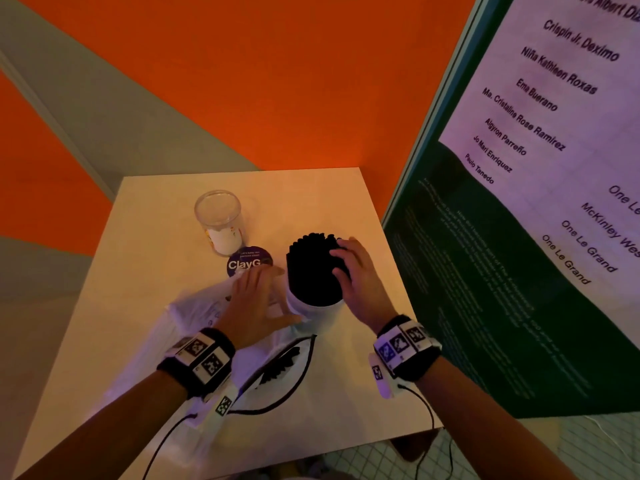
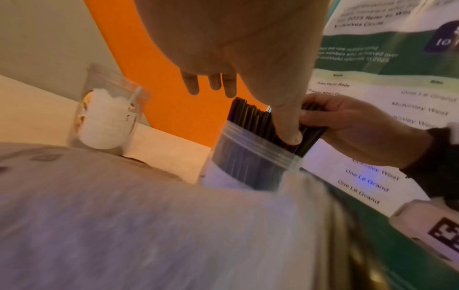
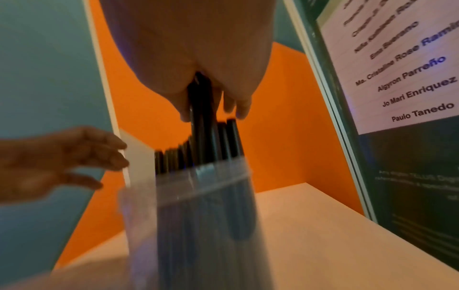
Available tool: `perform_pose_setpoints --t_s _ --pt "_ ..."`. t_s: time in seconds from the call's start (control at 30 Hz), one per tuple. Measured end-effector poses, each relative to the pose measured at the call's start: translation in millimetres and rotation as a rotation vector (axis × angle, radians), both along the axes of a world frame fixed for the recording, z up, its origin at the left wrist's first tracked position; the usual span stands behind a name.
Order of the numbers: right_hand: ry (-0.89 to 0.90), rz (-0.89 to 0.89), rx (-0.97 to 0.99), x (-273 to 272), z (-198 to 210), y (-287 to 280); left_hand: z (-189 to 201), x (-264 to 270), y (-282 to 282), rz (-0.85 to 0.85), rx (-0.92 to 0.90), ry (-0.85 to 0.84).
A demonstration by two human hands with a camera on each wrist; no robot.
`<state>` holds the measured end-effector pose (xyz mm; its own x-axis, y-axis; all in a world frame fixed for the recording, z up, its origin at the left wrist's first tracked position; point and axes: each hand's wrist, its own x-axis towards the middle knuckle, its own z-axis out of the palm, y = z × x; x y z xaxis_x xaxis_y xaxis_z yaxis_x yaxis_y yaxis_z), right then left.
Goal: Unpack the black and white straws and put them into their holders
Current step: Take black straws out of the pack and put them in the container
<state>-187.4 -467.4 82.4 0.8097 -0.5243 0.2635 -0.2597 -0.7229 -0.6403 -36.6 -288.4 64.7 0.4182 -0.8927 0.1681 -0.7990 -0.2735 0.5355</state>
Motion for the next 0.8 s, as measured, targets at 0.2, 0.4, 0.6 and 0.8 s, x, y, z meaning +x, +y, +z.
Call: perform_pose_setpoints --t_s 0.2,0.4,0.6,0.8 --pt "0.317 0.060 -0.175 -3 -4 12 -15 -8 37 -0.112 0.145 0.049" --pt "0.037 0.392 -0.068 -8 35 65 -18 -6 54 -0.255 0.520 0.021" --pt "0.846 0.671 0.204 24 -2 124 3 5 53 -0.155 0.375 0.215" --pt "0.869 0.336 0.110 73 -42 151 22 7 62 -0.182 0.239 0.323"
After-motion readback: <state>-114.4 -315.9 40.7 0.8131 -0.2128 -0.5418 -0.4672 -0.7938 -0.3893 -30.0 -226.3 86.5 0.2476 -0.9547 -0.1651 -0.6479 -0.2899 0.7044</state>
